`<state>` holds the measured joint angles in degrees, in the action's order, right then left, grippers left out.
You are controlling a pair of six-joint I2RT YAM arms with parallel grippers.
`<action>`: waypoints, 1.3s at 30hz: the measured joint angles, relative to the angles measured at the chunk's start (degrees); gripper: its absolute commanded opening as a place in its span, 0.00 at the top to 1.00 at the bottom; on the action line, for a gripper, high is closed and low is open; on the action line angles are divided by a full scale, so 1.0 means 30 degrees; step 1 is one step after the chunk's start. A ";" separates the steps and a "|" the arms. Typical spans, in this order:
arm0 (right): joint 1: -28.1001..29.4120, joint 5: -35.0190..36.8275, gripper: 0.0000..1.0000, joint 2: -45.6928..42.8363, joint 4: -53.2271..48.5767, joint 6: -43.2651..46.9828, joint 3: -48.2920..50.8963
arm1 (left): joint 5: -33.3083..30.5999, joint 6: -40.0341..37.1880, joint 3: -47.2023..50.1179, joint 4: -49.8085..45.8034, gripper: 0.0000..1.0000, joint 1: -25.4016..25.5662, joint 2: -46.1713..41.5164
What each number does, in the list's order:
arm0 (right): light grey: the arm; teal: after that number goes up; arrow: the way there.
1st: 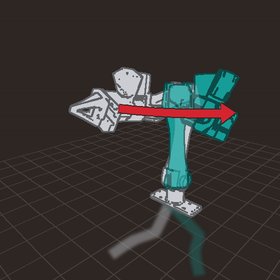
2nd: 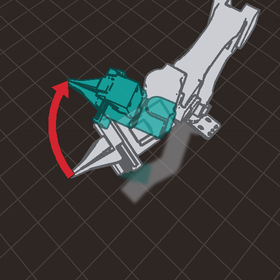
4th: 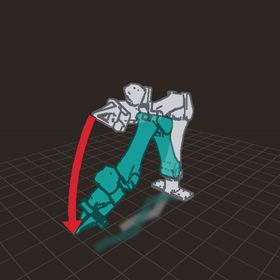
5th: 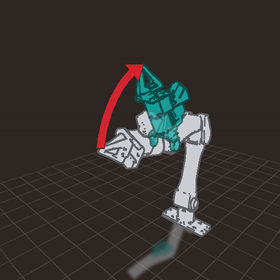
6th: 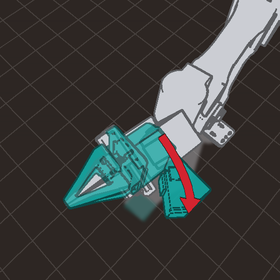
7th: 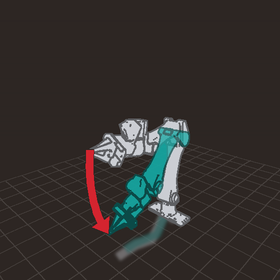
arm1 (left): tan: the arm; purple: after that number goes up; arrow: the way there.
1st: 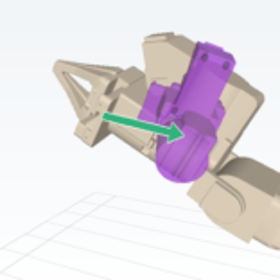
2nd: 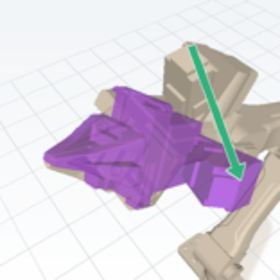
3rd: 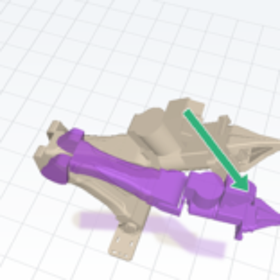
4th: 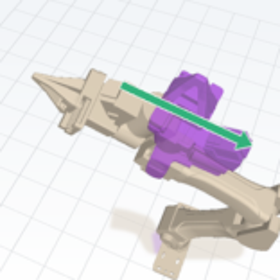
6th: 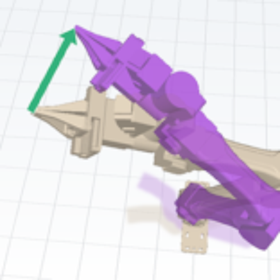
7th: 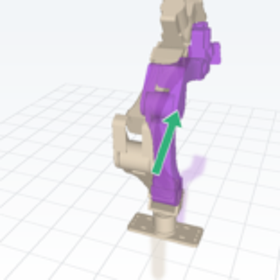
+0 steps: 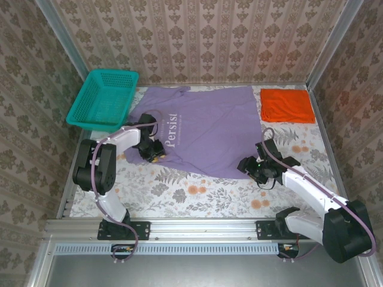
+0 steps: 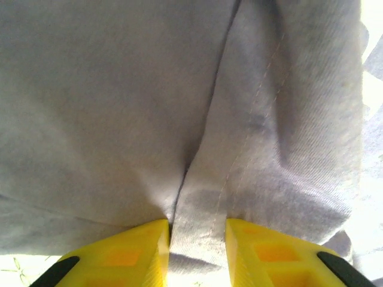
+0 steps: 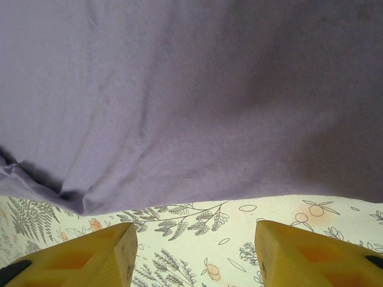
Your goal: Fold and stack the t-shirts
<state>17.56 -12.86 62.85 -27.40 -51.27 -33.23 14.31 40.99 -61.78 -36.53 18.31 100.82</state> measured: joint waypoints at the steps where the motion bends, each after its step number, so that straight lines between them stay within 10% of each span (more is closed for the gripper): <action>1: -0.0022 0.0007 0.44 -0.0066 -0.0051 0.0000 0.0000 | 0.0000 0.0000 -0.0080 0.0000 0.75 0.0000 0.0073; 19: -0.3672 0.3891 0.47 -0.4750 -0.4976 -0.0721 0.0262 | -0.0204 -0.0073 -0.0284 -0.0335 1.00 0.0102 0.0015; 39: -0.5916 0.3060 0.67 0.0823 -0.0503 -0.0816 0.2178 | -0.0860 -0.0517 0.0117 -0.3162 1.00 0.1472 -0.4437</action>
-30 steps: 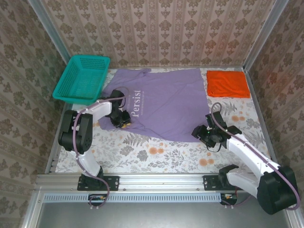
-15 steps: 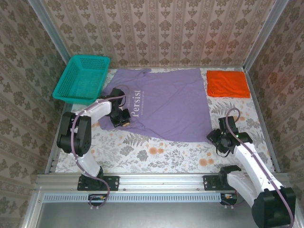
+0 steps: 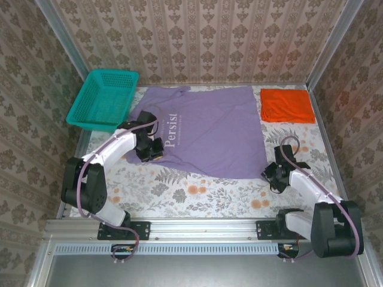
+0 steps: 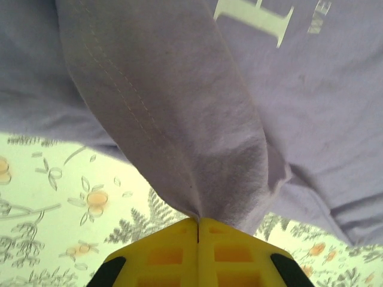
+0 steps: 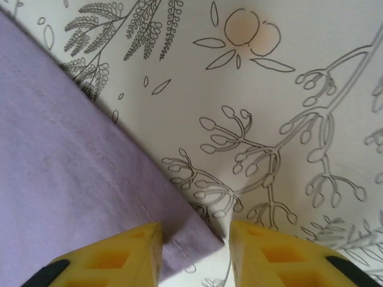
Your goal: Fold and stack the t-shirts
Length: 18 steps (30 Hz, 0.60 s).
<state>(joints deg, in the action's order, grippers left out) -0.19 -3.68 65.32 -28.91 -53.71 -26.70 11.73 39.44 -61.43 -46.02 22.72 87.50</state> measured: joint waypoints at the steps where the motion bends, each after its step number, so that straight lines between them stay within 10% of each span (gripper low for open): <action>1: -0.0022 -0.0066 0.70 0.0022 -0.0029 0.0000 -0.0051 | 0.0007 0.0000 0.0175 -0.0189 1.00 0.0080 -0.0204; 9: -0.0175 0.0015 1.00 0.0415 -0.0707 0.0517 -0.0393 | 0.0044 0.0007 0.0641 -0.2441 1.00 0.1384 -0.2004; 18: -0.0138 -0.0801 1.00 -0.0648 -0.2135 0.1545 -0.1137 | 0.0605 0.2062 0.3198 -0.6003 1.00 0.4954 -0.5880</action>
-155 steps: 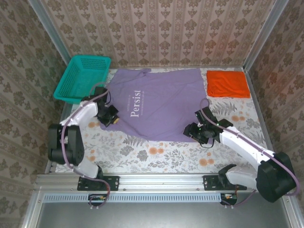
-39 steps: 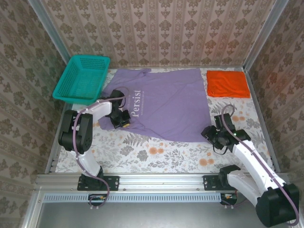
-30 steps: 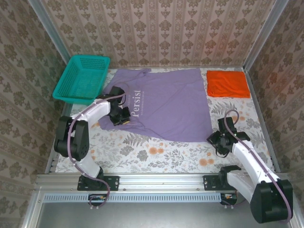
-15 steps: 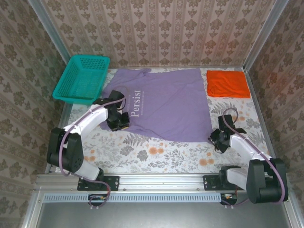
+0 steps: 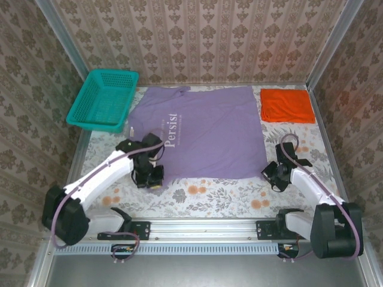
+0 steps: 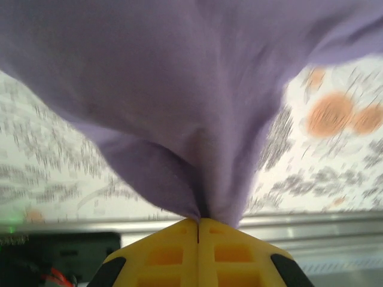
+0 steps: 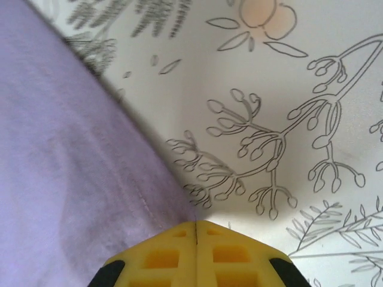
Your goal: Fold and stack the t-shirts
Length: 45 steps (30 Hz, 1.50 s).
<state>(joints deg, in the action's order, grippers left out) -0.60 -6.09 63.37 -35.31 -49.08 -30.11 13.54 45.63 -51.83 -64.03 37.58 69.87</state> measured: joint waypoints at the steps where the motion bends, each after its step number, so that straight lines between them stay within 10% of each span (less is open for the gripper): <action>1: 0.0000 -0.0087 1.00 -0.0291 -0.0204 0.0248 -0.0160 | 0.0124 0.0517 0.0576 -0.0175 1.00 0.0459 -0.0576; 5: 0.0000 -0.0277 1.00 -0.0794 -0.0780 0.0903 -0.0437 | 0.0911 0.2550 0.2652 -0.0248 0.96 0.1770 -0.1960; 12: 0.0000 -0.0474 1.00 -0.0801 -0.1384 0.1676 -0.0437 | 0.0481 0.3264 0.0051 -0.1472 0.49 0.2572 0.0466; 31: 0.0000 -0.0656 1.00 -0.1217 -0.1253 0.1588 -0.0430 | -0.1792 0.2484 0.4918 -0.2914 0.72 -0.7606 -0.6054; 45: 0.0000 -0.1005 1.00 -0.1413 -0.1246 0.1588 -0.0386 | -0.1749 0.3424 0.7606 0.2222 0.78 -0.8313 -0.3519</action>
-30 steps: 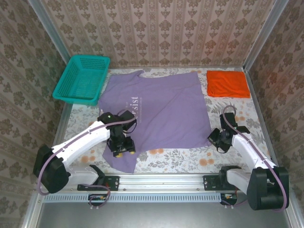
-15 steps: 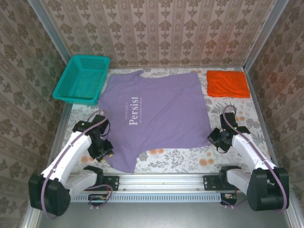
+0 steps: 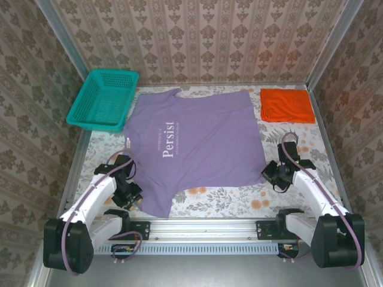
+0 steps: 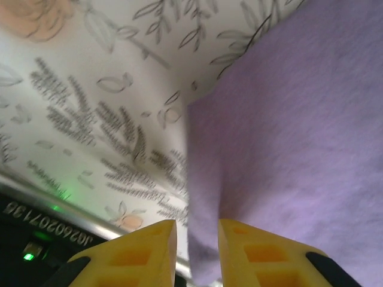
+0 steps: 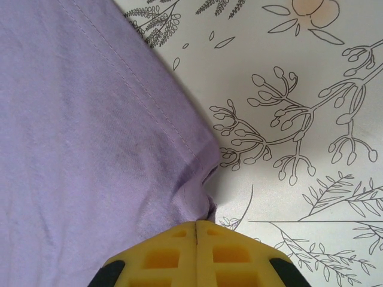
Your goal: Fold and stack the t-shirts
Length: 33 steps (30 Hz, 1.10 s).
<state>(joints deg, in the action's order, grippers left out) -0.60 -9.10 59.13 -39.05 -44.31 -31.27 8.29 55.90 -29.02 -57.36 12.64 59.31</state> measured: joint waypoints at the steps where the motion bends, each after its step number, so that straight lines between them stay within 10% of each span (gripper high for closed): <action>1: 0.0000 0.0000 1.00 -0.0029 0.0000 0.0000 0.0000 | -0.0036 0.0022 0.0160 0.0452 0.82 0.0000 0.0335; 5: 0.0000 0.0000 1.00 -0.0350 -0.0007 -0.0007 0.0073 | -0.0197 0.0087 0.0401 0.1406 1.00 0.0000 0.1435; 33: 0.0000 0.0051 1.00 -0.0838 -0.0313 -0.0138 0.0073 | -0.0146 -0.0561 -0.4146 -0.6360 1.00 0.2011 -0.0947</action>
<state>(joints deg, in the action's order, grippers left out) -0.60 -8.95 56.62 -39.99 -44.73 -31.05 7.86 54.22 -41.45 -76.44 18.68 56.47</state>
